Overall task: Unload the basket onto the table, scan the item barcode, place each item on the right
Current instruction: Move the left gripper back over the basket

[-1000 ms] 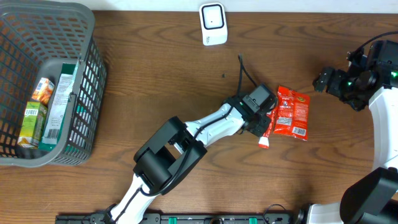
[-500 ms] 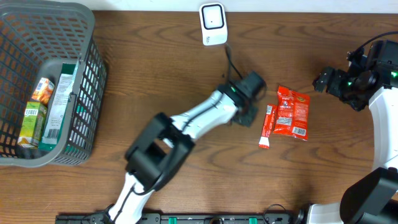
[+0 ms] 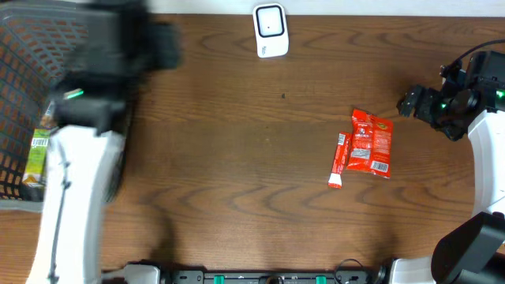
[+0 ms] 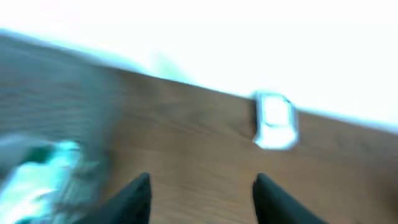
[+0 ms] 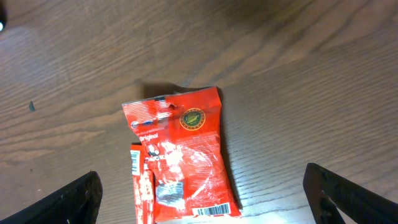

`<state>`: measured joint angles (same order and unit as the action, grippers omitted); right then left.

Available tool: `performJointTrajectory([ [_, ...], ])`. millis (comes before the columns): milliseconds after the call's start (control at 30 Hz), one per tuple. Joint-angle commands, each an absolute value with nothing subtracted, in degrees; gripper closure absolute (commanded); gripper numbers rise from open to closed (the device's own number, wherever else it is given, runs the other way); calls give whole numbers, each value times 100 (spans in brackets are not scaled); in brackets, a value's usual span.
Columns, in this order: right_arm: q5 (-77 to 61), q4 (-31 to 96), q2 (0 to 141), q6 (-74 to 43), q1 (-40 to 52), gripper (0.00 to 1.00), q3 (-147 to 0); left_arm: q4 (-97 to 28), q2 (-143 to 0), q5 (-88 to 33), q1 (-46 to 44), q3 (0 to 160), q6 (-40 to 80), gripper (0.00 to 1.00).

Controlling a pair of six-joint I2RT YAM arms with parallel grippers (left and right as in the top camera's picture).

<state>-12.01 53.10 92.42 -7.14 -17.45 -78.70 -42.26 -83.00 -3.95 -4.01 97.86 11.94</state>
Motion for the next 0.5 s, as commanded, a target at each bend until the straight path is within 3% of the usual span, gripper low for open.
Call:
performJointTrajectory([
  [0,-1232,5319,9264,-659,-1780,1,-7926,-4449,-8108,-340,854,9789,1173,39],
  [267,-1232,5319,9264,-659,-1780,1,-7926,-5253,-8615,-475,2602,9773,1433,31],
  [467,-1232,5319,9264,-659,-1780,1,-7926,-5398,-9365,-1461,3061,9773,1428,31],
])
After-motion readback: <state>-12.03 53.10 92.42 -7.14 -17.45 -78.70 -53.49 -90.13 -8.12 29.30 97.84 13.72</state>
